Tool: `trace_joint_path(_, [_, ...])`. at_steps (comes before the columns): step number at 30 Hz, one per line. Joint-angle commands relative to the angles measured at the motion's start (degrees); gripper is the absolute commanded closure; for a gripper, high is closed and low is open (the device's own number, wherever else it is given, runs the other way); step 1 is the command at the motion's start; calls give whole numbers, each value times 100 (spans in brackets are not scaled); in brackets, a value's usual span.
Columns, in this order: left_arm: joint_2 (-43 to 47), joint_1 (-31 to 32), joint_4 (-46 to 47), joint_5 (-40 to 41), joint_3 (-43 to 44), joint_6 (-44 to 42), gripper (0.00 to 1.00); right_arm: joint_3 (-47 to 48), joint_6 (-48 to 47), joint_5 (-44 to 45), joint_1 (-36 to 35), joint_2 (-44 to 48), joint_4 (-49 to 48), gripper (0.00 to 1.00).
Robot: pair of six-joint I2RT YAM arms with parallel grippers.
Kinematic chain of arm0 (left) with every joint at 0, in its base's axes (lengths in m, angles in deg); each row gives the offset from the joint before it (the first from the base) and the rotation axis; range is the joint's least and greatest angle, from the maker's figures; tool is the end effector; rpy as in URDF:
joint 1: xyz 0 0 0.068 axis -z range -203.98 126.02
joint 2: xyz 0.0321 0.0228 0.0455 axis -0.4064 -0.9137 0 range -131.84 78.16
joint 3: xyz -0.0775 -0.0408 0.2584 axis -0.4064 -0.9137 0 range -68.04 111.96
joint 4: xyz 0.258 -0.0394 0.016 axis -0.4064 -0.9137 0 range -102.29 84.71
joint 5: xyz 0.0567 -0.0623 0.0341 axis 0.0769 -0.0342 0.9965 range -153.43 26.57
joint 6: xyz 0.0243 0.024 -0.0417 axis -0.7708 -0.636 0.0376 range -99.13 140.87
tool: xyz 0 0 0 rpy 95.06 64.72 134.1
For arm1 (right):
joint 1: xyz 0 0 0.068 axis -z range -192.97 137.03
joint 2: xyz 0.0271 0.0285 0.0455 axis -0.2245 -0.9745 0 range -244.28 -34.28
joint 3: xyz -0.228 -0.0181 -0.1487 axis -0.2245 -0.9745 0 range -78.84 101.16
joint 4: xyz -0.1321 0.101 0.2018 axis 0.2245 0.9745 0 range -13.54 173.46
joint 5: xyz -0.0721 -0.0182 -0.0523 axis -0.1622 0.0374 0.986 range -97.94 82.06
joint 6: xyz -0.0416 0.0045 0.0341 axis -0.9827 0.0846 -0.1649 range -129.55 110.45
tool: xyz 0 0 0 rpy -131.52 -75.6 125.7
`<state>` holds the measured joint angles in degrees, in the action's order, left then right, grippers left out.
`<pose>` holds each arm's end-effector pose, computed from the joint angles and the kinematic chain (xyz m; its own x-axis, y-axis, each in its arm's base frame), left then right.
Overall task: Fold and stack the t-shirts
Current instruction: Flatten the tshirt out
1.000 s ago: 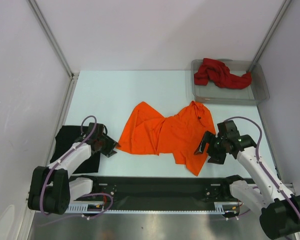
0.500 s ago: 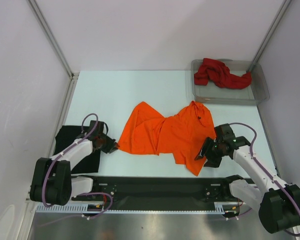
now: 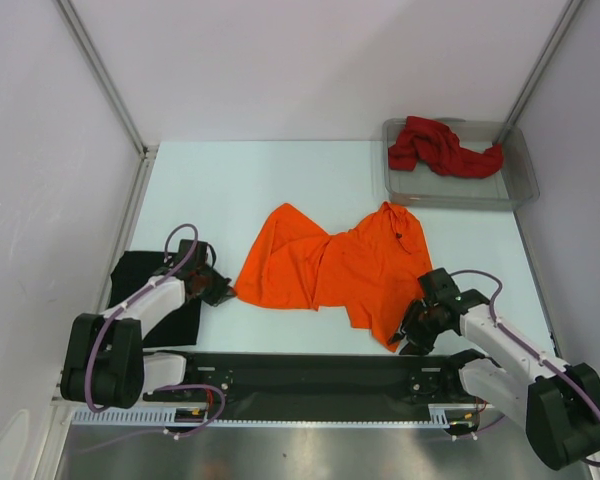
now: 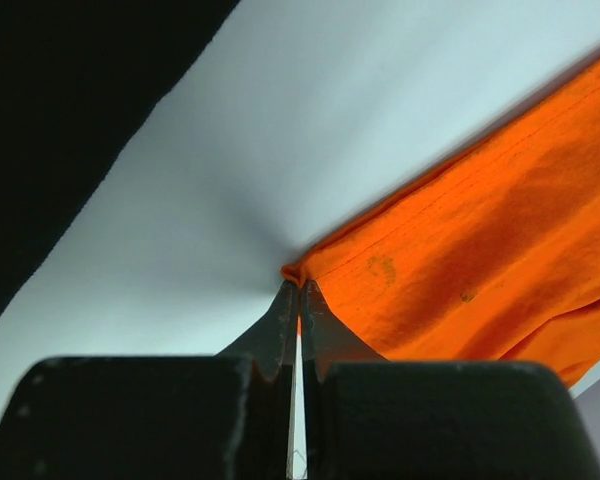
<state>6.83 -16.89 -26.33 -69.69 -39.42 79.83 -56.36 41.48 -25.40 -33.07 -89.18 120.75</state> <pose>0.2025 -0.0290 0.1434 -0.6051 -0.7830 -0.1442 -0.6745 0.6004 -0.4296 0.1204 0.0553 0.1437 -0.8800 0.4677 0.0824 0.4636 0.8086 0.3623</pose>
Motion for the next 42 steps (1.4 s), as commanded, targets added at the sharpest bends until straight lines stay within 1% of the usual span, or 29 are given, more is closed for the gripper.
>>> trace_joint_path(1, [163,-68,12,64,135,-174,100,-112,302,5,-38,128,-210,55])
trace_joint_path(4, [295,-68,-32,11,135,-174,100,-253,452,-47,-38,128,-430,56])
trace_joint_path(5, [330,-68,-76,20,144,-174,100,-279,487,-82,-29,102,-535,58])
trace_joint_path(10, [567,-68,-207,90,188,-306,100,-393,698,5,-38,-4,-676,59])
trace_joint_path(13, [620,-68,-260,90,170,-367,100,-437,821,163,-29,58,-615,63])
trace_joint_path(16, [682,-68,-269,90,126,-420,100,-446,856,312,-38,198,-457,72])
trace_joint_path(17, [717,-68,-269,99,117,-438,100,-438,865,365,-29,233,-439,73])
trace_joint_path(18, [734,-68,-278,116,100,-464,100,-429,865,383,-38,251,-430,77])
trace_joint_path(19, [743,-68,-287,108,100,-490,100,-429,865,400,-38,303,-422,82])
trace_joint_path(21, [752,-68,-304,125,108,-534,100,-411,857,462,-38,321,-404,86])
trace_joint_path(22, [761,-68,-313,125,126,-552,100,-394,813,488,-38,339,-395,90])
trace_joint_path(24, [752,-68,-340,134,161,-613,100,-280,751,576,-38,374,-352,94])
trace_joint_path(25, [752,-68,-366,143,187,-640,100,-236,725,611,-21,409,-308,100])
trace_joint_path(28, [770,-68,-418,160,266,-728,100,-78,602,726,23,541,-246,100])
trace_joint_path(34, [883,-68,-559,204,433,-991,100,204,251,673,208,690,-246,100])
trace_joint_path(37, [1024,-68,-804,327,679,-1290,100,738,-117,769,331,708,-123,100])
trace_joint_path(39, [1217,-68,-1015,598,1003,-1578,100,1440,-416,997,375,664,-35,100])
trace_joint_path(40, [1279,-68,-1234,609,1153,-1694,100,1722,-757,1146,462,560,78,100])
trace_joint_path(41, [1410,-68,-1341,826,1320,-1947,100,2369,-917,1209,524,498,149,100])
trace_joint_path(42, [1464,-68,-1463,1072,1696,-2054,100,2706,-1076,1270,611,401,228,100])
